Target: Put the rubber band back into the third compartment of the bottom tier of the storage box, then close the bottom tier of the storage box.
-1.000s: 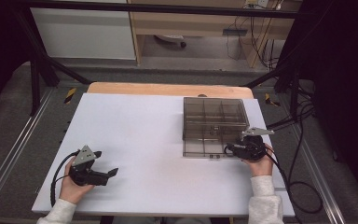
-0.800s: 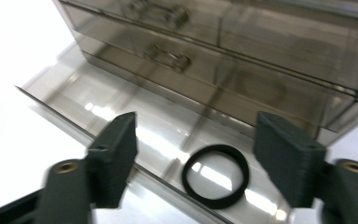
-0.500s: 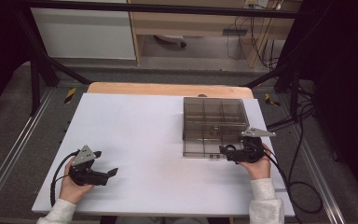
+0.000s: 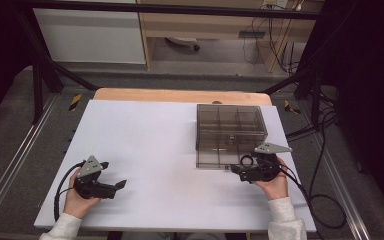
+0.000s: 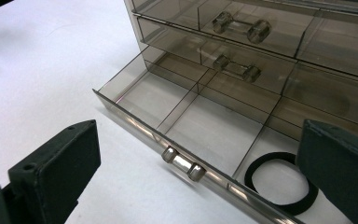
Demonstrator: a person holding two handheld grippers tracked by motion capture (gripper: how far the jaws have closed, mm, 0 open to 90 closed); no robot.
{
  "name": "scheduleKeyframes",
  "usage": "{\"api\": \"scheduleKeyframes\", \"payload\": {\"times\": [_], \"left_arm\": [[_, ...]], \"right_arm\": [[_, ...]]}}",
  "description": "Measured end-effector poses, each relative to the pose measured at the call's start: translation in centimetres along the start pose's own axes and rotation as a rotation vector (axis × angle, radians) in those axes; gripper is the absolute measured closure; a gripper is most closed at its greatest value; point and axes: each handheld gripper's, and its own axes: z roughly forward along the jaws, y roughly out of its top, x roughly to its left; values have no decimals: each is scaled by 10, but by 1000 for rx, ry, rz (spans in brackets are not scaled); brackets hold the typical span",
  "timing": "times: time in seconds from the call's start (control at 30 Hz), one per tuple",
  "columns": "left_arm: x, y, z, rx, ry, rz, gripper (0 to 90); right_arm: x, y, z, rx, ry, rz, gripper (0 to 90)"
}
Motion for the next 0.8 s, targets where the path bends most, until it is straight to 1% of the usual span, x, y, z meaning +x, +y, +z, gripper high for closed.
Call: {"api": "scheduleKeyframes", "payload": {"times": [0.23,0.3,0.43,0.57,0.63,0.73,0.8], "left_arm": [[0,0,0,-2,-1,0,34],[0,0,0,-1,-1,-2,34],[0,0,0,-3,-1,-2,34],[0,0,0,-1,-3,-1,34],[0,0,0,-1,-4,-3,35],[0,0,0,-5,-3,-6,35],[0,0,-1,-6,-3,-5,35]], "right_arm": [[3,-2,-3,-4,9,-6,9],[4,-3,-4,-7,15,-12,19],[5,-4,-7,-8,23,-5,43],[7,-6,-7,0,18,-13,95],[8,-7,-6,13,18,-26,129],[8,-8,-6,22,23,-37,199],[9,-9,-8,25,26,-34,258]]}}
